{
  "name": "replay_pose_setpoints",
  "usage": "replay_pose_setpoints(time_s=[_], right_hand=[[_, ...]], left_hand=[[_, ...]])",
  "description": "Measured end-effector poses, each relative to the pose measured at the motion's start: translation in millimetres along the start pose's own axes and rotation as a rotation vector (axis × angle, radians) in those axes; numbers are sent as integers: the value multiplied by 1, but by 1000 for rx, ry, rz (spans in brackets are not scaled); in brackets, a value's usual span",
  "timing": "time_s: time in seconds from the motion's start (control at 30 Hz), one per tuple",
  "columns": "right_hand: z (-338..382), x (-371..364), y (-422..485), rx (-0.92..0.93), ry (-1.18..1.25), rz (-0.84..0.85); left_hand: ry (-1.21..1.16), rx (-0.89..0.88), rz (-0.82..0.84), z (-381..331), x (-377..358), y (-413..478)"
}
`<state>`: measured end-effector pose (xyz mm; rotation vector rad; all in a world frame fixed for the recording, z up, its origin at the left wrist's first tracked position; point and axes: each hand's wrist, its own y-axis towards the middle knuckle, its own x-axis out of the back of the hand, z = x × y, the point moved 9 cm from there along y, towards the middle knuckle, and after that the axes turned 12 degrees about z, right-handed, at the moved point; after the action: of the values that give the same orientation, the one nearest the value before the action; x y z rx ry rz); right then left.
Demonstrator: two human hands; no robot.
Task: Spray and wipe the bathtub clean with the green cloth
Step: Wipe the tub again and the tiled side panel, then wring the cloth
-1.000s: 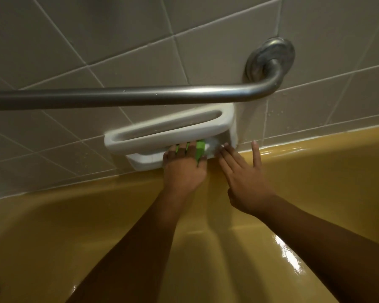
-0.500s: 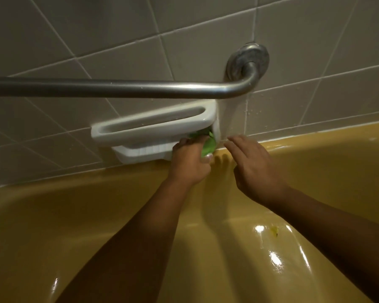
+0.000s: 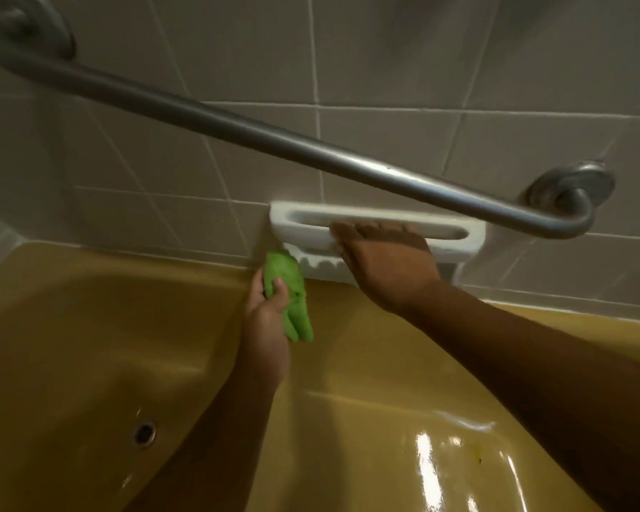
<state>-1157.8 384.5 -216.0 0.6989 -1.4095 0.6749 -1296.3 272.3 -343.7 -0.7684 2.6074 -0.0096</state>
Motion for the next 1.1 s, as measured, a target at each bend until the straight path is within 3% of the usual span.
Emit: replay_pose_setpoints(time_s=[0.1,0.2,0.4,0.63,0.77,0.83,0.97,1.03,1.1], right_hand=[[30,5,29,77,11,33],[40,4,43,88,11,49],[43,5,53,-4,-77,20],[41,3,54,-52,-107,-8],[42,7,54,-67,-87,-13],[40,6,54,-67,-88,-20],[37,5,50,-22,-89,-55],[36,6,48,17,-51,-51],[33,8,45,42,14,-41]], left_hand=[[-107,-100,-106,-30,14,27],[-86,-170,-100,-46,2,53],[76,-219,-73,-4,-15,49],[394,-89,-81,31,9,48],[335,133,-10,61,26,47],[242,169,-78,56,33,41],[201,-129,-179,-28,28,31],[375,-297,-92,-81,2,30],[753,-425,10,-115,-33,31]])
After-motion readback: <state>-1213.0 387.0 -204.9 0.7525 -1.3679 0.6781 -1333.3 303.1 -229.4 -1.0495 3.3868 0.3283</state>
